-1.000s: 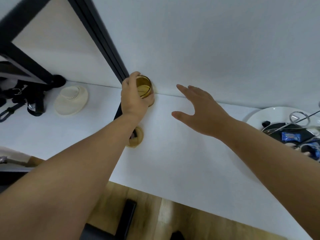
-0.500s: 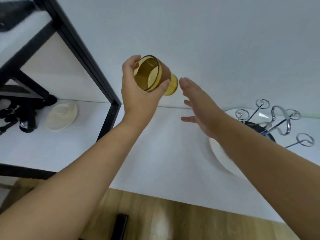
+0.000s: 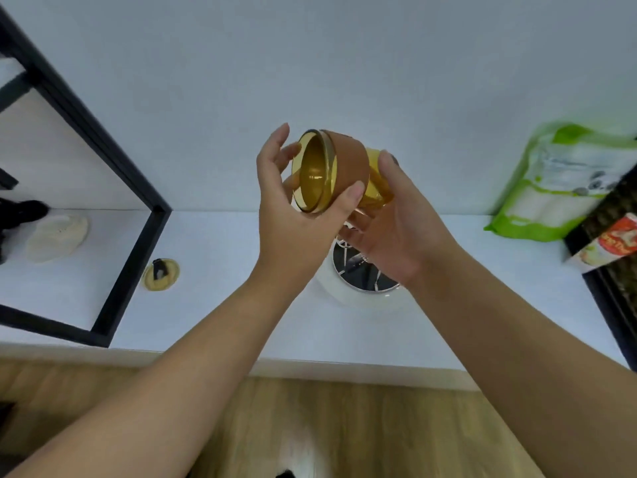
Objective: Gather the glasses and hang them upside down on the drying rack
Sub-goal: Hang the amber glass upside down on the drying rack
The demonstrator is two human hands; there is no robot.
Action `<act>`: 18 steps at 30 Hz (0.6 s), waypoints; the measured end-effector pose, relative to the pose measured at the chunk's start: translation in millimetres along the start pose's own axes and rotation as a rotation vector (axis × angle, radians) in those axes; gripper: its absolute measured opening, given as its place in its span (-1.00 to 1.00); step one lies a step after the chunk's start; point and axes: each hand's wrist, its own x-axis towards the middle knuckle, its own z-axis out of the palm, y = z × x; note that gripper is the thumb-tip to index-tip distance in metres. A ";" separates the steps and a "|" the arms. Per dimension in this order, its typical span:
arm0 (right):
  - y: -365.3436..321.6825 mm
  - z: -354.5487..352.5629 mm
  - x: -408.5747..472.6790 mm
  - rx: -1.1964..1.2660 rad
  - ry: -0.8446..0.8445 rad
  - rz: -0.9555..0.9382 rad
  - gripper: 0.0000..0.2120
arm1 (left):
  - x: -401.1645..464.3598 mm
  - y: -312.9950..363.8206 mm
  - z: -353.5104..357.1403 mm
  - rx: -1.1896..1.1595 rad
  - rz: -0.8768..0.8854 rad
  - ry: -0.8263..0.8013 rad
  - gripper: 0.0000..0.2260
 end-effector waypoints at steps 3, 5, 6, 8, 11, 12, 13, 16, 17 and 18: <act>-13.7 -32.9 -21.2 0.022 0.097 -0.054 -0.57 | -21.0 -1.2 18.1 0.001 -0.028 -0.128 -0.18; -22.5 -55.7 -30.3 -0.016 0.179 -0.107 -0.68 | -30.9 -10.8 23.5 0.057 -0.021 -0.183 -0.34; -25.6 -67.1 -33.7 -0.074 0.218 -0.147 -0.73 | -33.3 -18.9 24.3 0.101 -0.015 -0.198 -0.44; -27.5 -89.3 -36.7 -0.229 0.300 -0.229 -0.59 | -33.3 -39.7 22.7 0.238 0.010 -0.212 -0.60; -21.3 -113.8 -39.2 -0.507 0.427 -0.345 -0.28 | -26.0 -74.4 20.5 0.483 0.007 -0.258 -0.64; -17.2 -118.6 -39.0 -0.618 0.438 -0.377 -0.24 | -22.7 -85.7 20.5 0.553 -0.020 -0.281 -0.63; -12.6 -122.1 -39.1 -0.718 0.440 -0.399 -0.20 | -19.6 -95.5 20.8 0.615 -0.047 -0.304 -0.61; 3.3 -124.4 -37.1 -0.866 0.407 -0.448 -0.11 | -12.6 -117.0 24.2 0.733 -0.076 -0.375 -0.56; 8.9 -123.7 -35.7 -0.900 0.401 -0.460 -0.10 | -11.1 -120.9 26.1 0.756 -0.080 -0.394 -0.55; 14.3 -122.4 -33.5 -0.936 0.396 -0.469 -0.09 | -10.1 -124.3 28.2 0.774 -0.084 -0.412 -0.55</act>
